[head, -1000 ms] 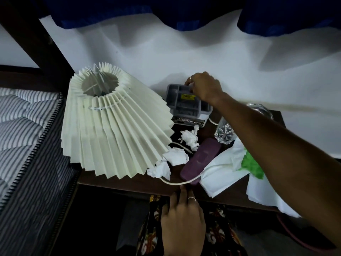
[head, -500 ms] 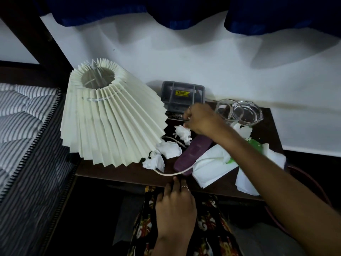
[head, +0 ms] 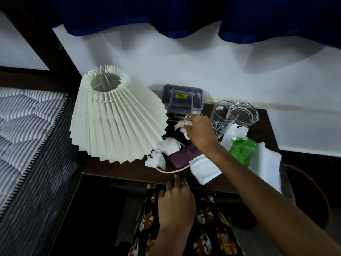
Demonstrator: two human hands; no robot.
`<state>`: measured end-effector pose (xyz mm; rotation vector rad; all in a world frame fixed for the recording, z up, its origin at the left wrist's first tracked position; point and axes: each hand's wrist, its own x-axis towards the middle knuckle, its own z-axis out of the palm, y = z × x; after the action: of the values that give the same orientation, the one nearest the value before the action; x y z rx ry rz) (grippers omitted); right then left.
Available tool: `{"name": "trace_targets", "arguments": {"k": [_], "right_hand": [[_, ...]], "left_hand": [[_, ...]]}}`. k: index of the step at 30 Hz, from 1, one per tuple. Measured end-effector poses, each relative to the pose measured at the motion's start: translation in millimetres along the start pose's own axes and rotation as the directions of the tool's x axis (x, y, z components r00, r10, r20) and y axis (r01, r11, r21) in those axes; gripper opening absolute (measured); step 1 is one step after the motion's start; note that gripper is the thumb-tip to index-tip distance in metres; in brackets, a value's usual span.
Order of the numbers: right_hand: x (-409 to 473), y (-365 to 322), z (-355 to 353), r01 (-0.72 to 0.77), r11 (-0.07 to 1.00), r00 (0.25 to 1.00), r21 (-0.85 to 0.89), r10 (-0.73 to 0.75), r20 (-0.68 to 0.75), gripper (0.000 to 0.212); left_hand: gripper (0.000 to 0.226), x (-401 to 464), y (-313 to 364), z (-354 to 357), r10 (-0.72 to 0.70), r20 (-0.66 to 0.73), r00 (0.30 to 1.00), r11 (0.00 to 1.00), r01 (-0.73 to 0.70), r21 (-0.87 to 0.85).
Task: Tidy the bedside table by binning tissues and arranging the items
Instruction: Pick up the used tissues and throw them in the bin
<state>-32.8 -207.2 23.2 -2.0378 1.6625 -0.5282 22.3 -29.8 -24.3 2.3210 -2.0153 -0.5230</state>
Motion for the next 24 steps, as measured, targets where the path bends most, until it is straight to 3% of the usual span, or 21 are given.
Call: {"name": "trace_targets", "arguments": {"k": [5, 7, 9, 12, 15, 19, 24], "right_hand": [[-48, 14, -67, 0.068, 0.993, 0.951, 0.093, -0.036, -0.308, 0.016], [-74, 39, -98, 0.030, 0.999, 0.909, 0.029, -0.015, -0.416, 0.015], [-100, 82, -125, -0.067, 0.994, 0.874, 0.092, 0.103, -0.474, 0.015], [-141, 151, -144, -0.334, 0.917, 0.777, 0.219, 0.399, -0.487, 0.022], [-175, 204, -141, -0.528, 0.810, 0.701, 0.253, 0.585, -0.409, 0.028], [-201, 254, -124, -0.638, 0.747, 0.687, 0.186, 0.662, -0.300, 0.023], [-208, 292, -111, -0.702, 0.700, 0.657, 0.127, 0.707, -0.262, 0.022]], "left_hand": [[0.038, -4, 2, -3, -0.005, -0.028, 1.000, 0.999, 0.004, -0.035], [0.045, -4, 1, -5, 0.022, -0.008, 1.000, 0.999, -0.022, -0.030], [0.048, -5, 1, -8, 0.031, 0.001, 1.000, 0.999, -0.031, -0.029], [0.046, -9, 1, -9, 0.008, -0.003, 1.000, 0.999, -0.008, -0.043], [0.047, -11, 4, -8, -0.007, 0.025, 1.000, 0.998, 0.008, -0.061], [0.048, -15, 5, -8, -0.026, 0.054, 0.998, 0.997, 0.030, -0.070], [0.050, -17, 3, -11, -0.013, 0.086, 0.996, 1.000, 0.015, -0.023]]}}
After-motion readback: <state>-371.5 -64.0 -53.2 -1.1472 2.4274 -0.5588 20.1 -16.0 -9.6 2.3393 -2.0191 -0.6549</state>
